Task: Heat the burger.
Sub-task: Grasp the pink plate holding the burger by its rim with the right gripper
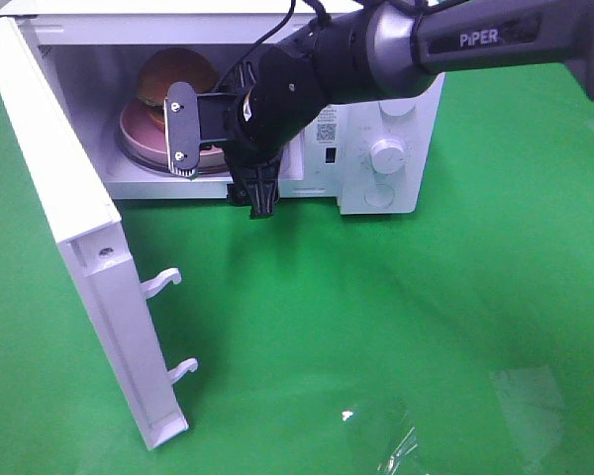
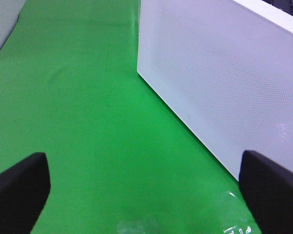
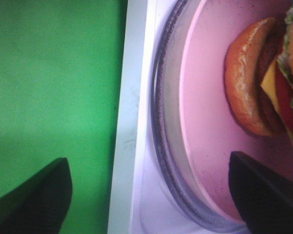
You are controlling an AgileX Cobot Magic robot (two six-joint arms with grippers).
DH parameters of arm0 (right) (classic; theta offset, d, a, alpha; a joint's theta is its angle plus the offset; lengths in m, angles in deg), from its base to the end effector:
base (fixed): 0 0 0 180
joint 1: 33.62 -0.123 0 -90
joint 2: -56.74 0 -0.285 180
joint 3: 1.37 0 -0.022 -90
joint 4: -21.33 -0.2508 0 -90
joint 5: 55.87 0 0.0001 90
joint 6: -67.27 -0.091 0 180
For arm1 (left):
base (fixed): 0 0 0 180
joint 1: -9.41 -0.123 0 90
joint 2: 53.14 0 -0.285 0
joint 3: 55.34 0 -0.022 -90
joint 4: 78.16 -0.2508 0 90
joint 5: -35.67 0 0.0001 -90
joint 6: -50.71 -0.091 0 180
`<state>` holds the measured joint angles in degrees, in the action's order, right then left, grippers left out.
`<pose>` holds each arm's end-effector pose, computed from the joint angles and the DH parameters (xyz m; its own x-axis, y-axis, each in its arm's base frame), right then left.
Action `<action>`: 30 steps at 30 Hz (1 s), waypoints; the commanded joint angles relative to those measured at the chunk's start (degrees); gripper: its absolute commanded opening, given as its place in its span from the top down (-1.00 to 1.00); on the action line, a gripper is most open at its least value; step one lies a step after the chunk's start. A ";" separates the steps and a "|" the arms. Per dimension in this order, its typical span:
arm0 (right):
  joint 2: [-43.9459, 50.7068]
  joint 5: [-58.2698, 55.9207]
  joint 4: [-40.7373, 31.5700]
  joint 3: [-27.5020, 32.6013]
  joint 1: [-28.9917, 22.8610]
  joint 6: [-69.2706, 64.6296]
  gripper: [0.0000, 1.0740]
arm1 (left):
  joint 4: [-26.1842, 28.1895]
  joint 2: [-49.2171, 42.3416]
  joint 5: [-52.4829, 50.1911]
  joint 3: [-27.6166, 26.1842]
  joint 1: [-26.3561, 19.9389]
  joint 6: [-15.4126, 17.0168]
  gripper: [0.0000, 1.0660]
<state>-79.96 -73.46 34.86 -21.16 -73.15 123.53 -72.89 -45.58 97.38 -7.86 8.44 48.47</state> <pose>0.3945 0.3172 0.1614 0.3662 -0.9066 -0.2096 -0.7129 -0.1286 -0.6894 -0.0084 -0.0075 0.2815 -0.4487 -0.0122 -0.8936 0.0533 0.9978 -0.0404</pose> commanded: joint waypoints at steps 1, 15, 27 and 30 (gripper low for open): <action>-2.41 0.23 -0.34 -3.38 -0.11 -0.80 -0.57 | 0.46 -0.92 -0.52 0.17 -0.11 0.23 -0.81; -8.65 0.23 -0.52 -10.26 0.00 -0.86 -0.54 | 0.46 -0.92 -0.52 0.17 -0.11 0.23 -0.81; -12.55 0.52 -3.95 -13.35 0.00 -0.80 -0.48 | 0.40 -0.92 -0.52 0.17 -0.11 0.23 -0.81; -12.66 0.63 -4.70 -13.46 0.00 -0.80 -0.30 | 0.40 -0.92 -0.52 0.17 -0.11 0.23 -0.81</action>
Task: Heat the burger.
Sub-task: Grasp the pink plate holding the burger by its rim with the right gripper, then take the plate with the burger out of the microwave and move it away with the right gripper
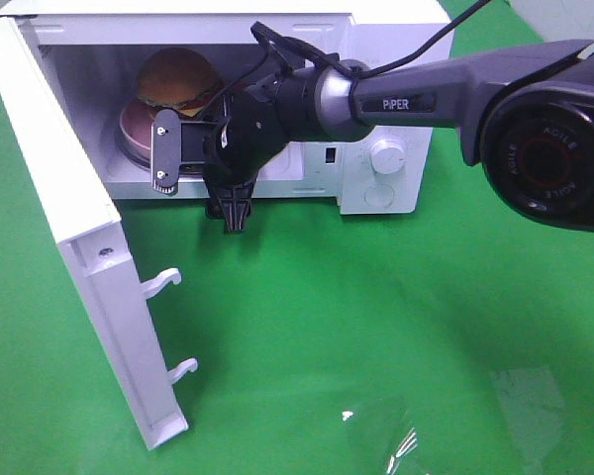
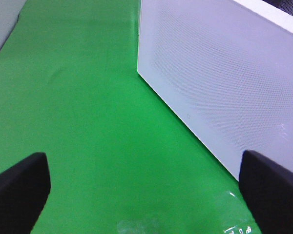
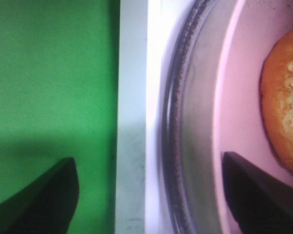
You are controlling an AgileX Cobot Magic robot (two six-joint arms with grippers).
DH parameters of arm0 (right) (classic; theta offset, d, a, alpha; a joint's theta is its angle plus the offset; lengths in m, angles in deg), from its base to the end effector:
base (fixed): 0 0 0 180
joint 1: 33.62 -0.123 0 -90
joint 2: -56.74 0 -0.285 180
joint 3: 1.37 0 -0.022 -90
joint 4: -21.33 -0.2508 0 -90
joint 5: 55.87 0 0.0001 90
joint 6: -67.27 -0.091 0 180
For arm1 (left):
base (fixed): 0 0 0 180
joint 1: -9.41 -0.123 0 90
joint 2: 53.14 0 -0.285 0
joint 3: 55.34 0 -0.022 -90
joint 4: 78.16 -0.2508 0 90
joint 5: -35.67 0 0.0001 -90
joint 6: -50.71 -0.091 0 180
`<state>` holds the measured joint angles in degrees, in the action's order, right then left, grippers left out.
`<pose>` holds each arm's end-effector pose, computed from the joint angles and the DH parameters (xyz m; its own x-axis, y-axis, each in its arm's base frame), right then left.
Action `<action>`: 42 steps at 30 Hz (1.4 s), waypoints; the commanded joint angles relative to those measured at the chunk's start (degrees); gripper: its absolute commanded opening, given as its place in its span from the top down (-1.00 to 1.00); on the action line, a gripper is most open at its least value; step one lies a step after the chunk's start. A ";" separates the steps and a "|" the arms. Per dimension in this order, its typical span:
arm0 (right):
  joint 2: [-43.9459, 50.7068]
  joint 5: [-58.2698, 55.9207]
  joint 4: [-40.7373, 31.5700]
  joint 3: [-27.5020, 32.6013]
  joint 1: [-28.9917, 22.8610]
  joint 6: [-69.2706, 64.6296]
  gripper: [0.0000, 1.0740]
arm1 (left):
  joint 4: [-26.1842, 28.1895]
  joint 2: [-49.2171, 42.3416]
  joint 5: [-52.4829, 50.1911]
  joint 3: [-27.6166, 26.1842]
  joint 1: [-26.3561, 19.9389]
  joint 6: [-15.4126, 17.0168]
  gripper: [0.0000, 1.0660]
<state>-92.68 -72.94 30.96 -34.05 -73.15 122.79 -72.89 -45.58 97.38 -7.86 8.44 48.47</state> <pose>0.4232 0.3434 0.1121 0.3231 -0.9044 -0.2786 -0.7405 -0.0583 -0.6695 -0.0084 -0.0075 0.2815 -0.4487 -0.0122 -0.8936 0.0533 0.9978 -0.0404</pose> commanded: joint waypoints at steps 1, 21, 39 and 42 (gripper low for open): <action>0.06 0.11 -0.80 -0.57 0.00 -0.06 -0.30 | 0.40 -0.92 -0.52 0.17 -0.11 0.23 -0.81; 0.97 -4.35 -2.64 -0.57 -0.63 -0.06 1.00 | 0.40 -0.92 -0.52 0.17 -0.11 0.23 -0.81; 5.10 -11.12 -3.50 -0.46 -0.80 3.38 1.00 | 0.40 -0.92 -0.52 0.17 -0.11 0.23 -0.81; 6.07 -12.09 -3.50 -0.46 -0.80 3.78 1.00 | 0.40 -0.92 -0.52 0.17 -0.11 0.23 -0.81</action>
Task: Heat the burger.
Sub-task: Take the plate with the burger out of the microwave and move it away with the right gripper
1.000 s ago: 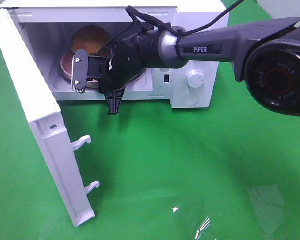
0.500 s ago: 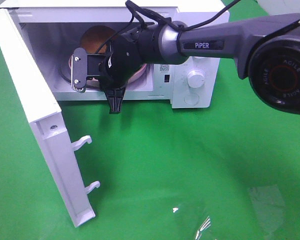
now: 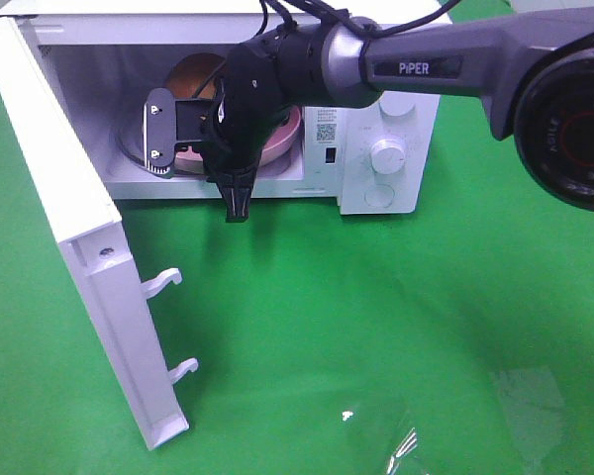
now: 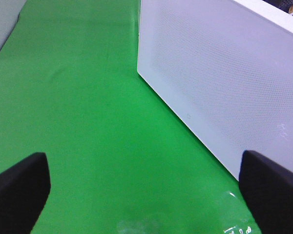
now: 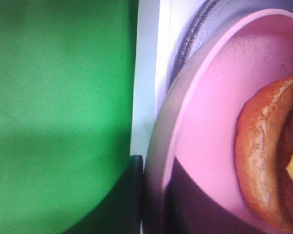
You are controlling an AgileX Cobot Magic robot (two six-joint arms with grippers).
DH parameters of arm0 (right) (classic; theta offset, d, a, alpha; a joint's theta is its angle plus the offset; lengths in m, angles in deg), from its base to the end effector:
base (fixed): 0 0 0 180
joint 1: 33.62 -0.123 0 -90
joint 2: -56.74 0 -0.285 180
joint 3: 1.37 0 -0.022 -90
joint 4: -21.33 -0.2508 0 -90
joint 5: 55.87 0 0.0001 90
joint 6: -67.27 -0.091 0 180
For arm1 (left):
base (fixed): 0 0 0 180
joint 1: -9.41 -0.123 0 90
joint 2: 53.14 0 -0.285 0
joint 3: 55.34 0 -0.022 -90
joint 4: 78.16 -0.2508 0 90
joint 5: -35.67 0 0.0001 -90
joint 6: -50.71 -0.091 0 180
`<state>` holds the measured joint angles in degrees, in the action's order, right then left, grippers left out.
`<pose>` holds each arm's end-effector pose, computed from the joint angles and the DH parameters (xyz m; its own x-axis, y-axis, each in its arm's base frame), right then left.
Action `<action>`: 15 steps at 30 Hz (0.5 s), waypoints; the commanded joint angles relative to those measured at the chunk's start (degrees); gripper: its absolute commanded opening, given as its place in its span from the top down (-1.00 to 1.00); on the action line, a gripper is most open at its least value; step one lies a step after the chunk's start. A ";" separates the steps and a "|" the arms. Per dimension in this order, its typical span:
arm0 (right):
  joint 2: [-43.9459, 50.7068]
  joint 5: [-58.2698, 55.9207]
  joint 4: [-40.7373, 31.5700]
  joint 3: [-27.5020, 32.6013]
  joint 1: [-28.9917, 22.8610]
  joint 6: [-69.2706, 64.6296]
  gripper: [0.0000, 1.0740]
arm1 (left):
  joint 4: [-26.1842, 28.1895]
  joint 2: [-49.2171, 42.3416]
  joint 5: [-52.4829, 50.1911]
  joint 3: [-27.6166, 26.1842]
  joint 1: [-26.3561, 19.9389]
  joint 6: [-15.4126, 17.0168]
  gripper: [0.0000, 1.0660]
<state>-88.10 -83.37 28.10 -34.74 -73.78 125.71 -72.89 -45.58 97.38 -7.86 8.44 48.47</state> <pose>0.4115 0.3407 0.1474 0.3083 -0.9187 -0.2471 -0.7848 -0.0988 -0.6119 -0.0084 -0.0075 0.2815 -0.4487 -0.0122 -0.8936 0.0533 0.9978 -0.0404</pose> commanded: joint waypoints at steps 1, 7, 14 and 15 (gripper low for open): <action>1.89 -1.78 -0.46 0.23 -0.17 0.86 1.00 | 0.40 -0.92 -0.52 0.17 -0.11 0.23 -0.81; 4.24 0.23 -0.86 3.09 -0.17 4.18 1.00 | 0.40 -0.92 -0.52 0.17 -0.11 0.23 -0.81; 8.88 6.65 0.46 12.43 -0.17 8.71 1.00 | 0.40 -0.92 -0.52 0.17 -0.11 0.23 -0.81; 10.31 9.22 1.09 15.13 -0.17 9.05 1.00 | 0.40 -0.92 -0.52 0.17 -0.11 0.23 -0.81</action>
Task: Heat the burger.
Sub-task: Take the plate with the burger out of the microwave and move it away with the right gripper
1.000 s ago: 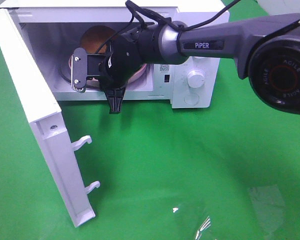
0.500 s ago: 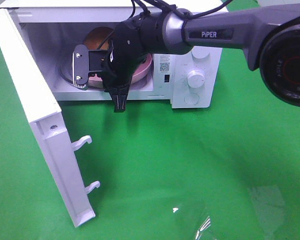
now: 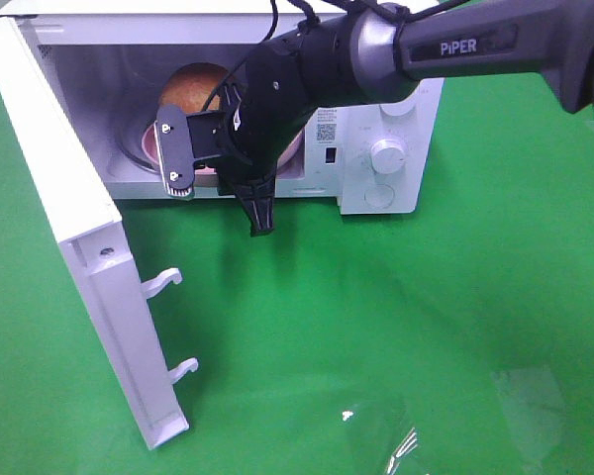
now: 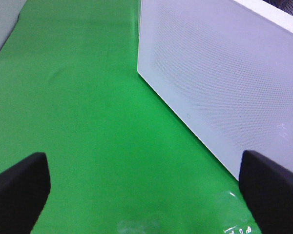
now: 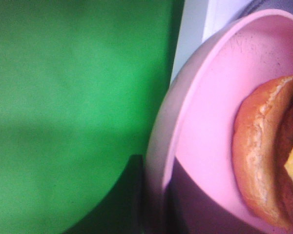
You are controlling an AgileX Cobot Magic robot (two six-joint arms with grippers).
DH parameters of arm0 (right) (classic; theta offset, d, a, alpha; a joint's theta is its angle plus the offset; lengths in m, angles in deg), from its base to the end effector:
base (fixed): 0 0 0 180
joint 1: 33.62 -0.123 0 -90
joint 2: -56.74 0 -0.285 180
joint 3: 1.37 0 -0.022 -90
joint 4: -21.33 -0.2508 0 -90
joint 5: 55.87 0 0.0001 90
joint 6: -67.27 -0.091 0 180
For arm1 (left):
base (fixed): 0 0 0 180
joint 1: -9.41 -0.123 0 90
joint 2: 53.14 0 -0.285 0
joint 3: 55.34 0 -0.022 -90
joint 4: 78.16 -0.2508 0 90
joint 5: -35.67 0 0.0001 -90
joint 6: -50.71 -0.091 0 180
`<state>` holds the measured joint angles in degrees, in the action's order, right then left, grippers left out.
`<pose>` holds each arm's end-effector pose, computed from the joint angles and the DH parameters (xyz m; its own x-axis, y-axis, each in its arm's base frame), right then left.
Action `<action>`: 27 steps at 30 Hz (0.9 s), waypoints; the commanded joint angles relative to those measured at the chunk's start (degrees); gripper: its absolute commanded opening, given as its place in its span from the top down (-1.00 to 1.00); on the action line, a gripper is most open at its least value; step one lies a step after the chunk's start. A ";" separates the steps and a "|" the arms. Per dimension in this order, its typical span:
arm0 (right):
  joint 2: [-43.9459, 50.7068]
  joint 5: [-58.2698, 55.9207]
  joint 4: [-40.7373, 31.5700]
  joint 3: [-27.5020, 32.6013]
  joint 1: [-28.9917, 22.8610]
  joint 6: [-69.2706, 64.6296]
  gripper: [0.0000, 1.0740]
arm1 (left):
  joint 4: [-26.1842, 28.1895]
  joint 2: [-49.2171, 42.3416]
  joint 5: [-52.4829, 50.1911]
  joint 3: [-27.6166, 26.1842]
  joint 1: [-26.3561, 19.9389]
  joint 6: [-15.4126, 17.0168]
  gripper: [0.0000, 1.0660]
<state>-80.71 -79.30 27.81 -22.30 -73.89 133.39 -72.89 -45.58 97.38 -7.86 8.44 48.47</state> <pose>0.3863 0.3219 0.1539 0.4139 -0.8951 -0.1660 -0.7466 -0.2294 -0.6245 -0.0084 -0.0075 0.2815 -0.4487 -0.0122 -0.8936 0.0533 0.9978 -0.0404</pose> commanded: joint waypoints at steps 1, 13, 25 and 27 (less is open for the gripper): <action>2.92 5.16 1.38 2.69 -0.06 1.38 1.00 | 0.40 -0.92 -0.52 0.17 -0.11 0.23 -0.81; 8.77 12.66 -2.12 13.52 -0.06 7.96 1.00 | 0.40 -0.92 -0.52 0.17 -0.11 0.23 -0.81; 15.01 16.96 -9.40 23.20 0.17 15.58 1.00 | 0.40 -0.92 -0.52 0.17 -0.11 0.23 -0.81; 16.56 17.36 -9.40 25.21 0.17 16.21 1.00 | 0.40 -0.92 -0.52 0.17 -0.11 0.23 -0.81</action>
<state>-66.96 -65.49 19.33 1.59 -74.41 149.37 -72.89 -45.58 97.32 -7.86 8.44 48.47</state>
